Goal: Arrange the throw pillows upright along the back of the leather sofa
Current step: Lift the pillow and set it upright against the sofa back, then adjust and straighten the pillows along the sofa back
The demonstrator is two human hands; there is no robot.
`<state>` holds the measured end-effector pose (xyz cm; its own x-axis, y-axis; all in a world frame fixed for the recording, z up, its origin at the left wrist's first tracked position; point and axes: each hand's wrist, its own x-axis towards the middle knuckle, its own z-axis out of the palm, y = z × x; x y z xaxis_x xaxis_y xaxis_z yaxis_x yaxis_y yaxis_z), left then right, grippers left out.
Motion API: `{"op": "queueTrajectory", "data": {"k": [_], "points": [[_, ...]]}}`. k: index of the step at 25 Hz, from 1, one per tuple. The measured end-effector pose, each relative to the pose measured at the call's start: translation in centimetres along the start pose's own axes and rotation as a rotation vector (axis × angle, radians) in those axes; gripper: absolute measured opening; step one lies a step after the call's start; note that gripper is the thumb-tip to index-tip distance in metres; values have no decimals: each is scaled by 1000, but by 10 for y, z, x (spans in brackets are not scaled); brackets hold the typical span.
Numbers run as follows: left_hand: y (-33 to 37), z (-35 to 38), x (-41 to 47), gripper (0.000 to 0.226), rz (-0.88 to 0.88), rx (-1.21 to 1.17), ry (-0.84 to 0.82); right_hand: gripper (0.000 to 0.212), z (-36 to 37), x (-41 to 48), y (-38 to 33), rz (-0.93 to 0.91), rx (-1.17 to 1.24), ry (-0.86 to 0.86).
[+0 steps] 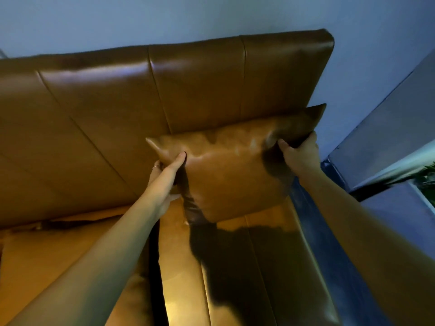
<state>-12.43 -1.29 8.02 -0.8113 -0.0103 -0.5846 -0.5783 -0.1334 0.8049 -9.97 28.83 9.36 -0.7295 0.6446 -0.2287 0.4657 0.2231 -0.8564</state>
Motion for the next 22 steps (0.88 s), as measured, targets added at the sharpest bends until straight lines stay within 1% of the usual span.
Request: {"op": "queueTrajectory", "data": {"k": [2, 4, 6, 7, 9, 10, 12, 14, 16, 19, 22], "points": [[8, -9, -8, 78, 135, 113, 57, 91, 12, -18, -10, -115, -168, 71], [21, -27, -14, 76, 312, 271, 151, 88, 29, -44, -21, -235, -374, 64], [31, -59, -23, 77, 523, 519, 256, 83, 56, -77, -29, -417, -580, 26], [32, -81, -27, 76, 614, 668, 306, 81, 72, -95, -31, -516, -645, 9], [30, -122, -31, 73, 701, 923, 384, 78, 106, -128, -33, -661, -717, -33], [26, -149, -34, 71, 694, 1001, 411, 77, 128, -147, -32, -710, -741, -70], [14, -205, -38, 69, 616, 1067, 445, 77, 175, -188, -24, -764, -760, -185], [-5, -260, -42, 69, 519, 1095, 477, 76, 222, -230, -9, -779, -749, -305], [-31, -311, -45, 69, 420, 1101, 497, 74, 265, -271, 14, -750, -778, -393], [-73, -375, -45, 73, 266, 1053, 503, 78, 314, -316, 53, -591, -807, -513], [-108, -421, -39, 82, 90, 879, 510, 88, 348, -341, 85, -319, -747, -585]]}}
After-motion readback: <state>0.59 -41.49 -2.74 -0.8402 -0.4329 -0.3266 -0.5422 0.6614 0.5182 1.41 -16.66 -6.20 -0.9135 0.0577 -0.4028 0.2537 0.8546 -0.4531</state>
